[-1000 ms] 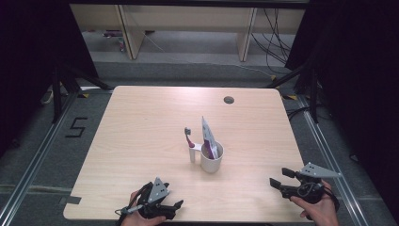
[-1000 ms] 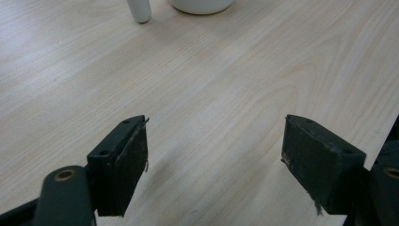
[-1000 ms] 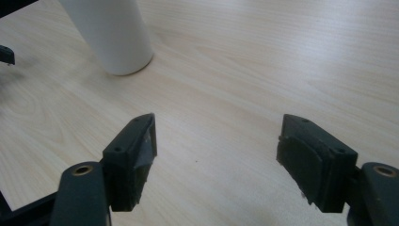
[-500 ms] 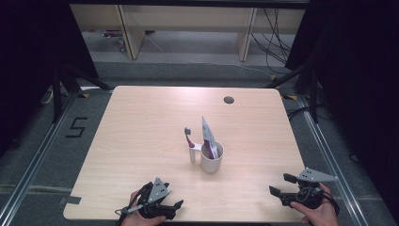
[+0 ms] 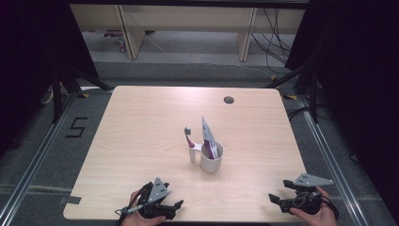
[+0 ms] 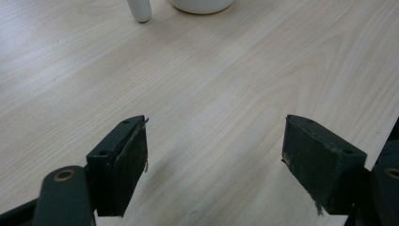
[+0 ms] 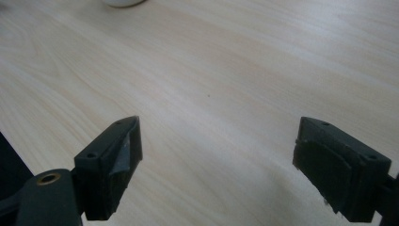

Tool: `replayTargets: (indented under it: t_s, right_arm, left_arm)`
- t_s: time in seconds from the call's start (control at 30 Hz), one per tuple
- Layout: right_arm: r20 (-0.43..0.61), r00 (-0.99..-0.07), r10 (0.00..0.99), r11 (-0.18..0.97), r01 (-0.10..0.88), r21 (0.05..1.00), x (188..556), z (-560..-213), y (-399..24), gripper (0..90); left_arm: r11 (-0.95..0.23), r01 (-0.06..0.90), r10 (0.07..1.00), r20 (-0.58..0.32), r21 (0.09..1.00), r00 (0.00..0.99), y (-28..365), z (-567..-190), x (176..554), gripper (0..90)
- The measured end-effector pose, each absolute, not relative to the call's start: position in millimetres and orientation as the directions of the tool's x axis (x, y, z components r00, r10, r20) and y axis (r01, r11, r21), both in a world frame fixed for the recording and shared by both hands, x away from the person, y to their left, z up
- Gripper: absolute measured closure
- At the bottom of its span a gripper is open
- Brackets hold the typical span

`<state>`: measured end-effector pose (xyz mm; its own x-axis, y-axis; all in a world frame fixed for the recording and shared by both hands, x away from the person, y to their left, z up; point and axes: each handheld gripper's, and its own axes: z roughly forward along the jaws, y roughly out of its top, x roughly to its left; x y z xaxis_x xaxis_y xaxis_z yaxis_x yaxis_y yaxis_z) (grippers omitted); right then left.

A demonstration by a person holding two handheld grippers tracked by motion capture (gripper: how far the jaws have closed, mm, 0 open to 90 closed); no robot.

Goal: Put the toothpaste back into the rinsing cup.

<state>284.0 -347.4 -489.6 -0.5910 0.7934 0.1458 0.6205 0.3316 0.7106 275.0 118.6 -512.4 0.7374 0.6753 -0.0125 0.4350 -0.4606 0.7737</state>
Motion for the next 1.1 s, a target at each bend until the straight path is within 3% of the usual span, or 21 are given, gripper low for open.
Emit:
replayTargets:
  t_s: [0.27,1.1]
  right_arm:
    - [0.105,-0.605,0.790,0.375,0.611,0.698,281.3,-492.5,-348.1,16.5]
    - [0.126,-0.584,0.802,0.370,0.651,0.663,275.8,-494.2,-348.2,16.5]
  left_arm:
    - [-0.458,0.436,0.676,-0.015,0.775,0.737,117.9,-512.5,274.7,22.5]
    - [-0.444,0.438,0.681,-0.024,0.782,0.732,116.5,-513.7,274.2,22.5]
